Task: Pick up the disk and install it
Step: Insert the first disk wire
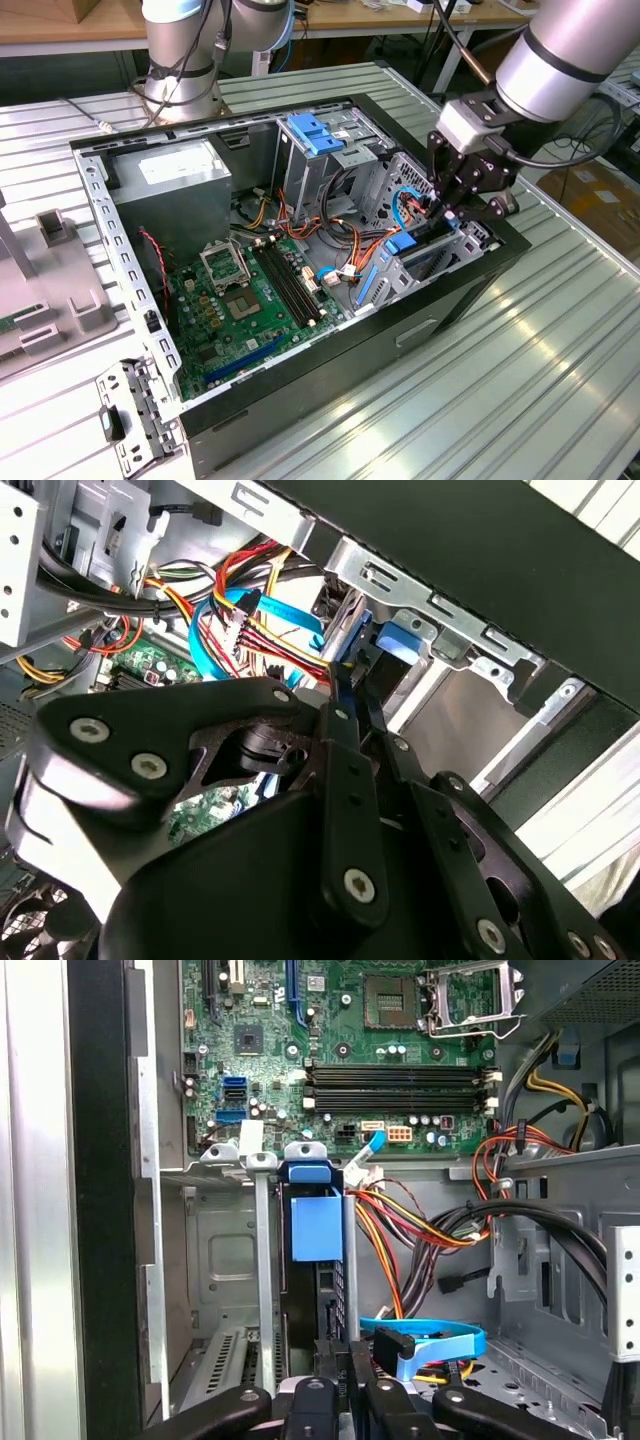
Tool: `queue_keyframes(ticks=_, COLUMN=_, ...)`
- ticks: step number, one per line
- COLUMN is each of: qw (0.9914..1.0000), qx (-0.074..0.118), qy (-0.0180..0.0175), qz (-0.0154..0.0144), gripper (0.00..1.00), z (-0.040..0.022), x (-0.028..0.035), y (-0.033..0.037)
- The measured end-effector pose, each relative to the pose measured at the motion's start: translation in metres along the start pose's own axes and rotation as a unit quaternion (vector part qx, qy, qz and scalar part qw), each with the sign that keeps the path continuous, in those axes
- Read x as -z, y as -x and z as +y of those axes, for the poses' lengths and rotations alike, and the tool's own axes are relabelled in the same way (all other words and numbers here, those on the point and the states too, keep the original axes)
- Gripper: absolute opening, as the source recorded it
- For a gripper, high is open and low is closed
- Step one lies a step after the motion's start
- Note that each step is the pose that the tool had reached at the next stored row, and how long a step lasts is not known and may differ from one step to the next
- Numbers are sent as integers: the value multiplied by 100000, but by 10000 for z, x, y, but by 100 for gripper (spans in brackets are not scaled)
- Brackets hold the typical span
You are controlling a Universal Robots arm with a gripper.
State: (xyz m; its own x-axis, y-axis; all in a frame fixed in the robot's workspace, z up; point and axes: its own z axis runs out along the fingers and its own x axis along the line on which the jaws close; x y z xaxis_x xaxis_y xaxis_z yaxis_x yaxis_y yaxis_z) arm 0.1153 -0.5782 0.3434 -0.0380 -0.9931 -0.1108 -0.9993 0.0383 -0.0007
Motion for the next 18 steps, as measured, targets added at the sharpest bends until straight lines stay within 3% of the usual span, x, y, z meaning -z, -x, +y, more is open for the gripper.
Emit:
queue_keyframes(ticks=10, qw=100000, qx=-3, qy=-1, qz=-3, gripper=17, z=-1, x=-22, y=-45)
queue_keyframes(ticks=13, qw=100000, qx=-2, qy=-1, qz=-4, gripper=24, z=-1, x=-22, y=-46)
queue_keyframes(ticks=14, qw=100000, qx=-2, qy=-1, qz=-1, gripper=31, z=-2, x=-22, y=-46)
queue_keyframes(ticks=16, qw=100000, qx=-3, qy=0, qz=9, gripper=31, z=-1, x=-15, y=-46)
queue_keyframes(ticks=18, qw=100000, qx=-3, qy=5, qz=-162, gripper=31, z=-2, x=21, y=-41)
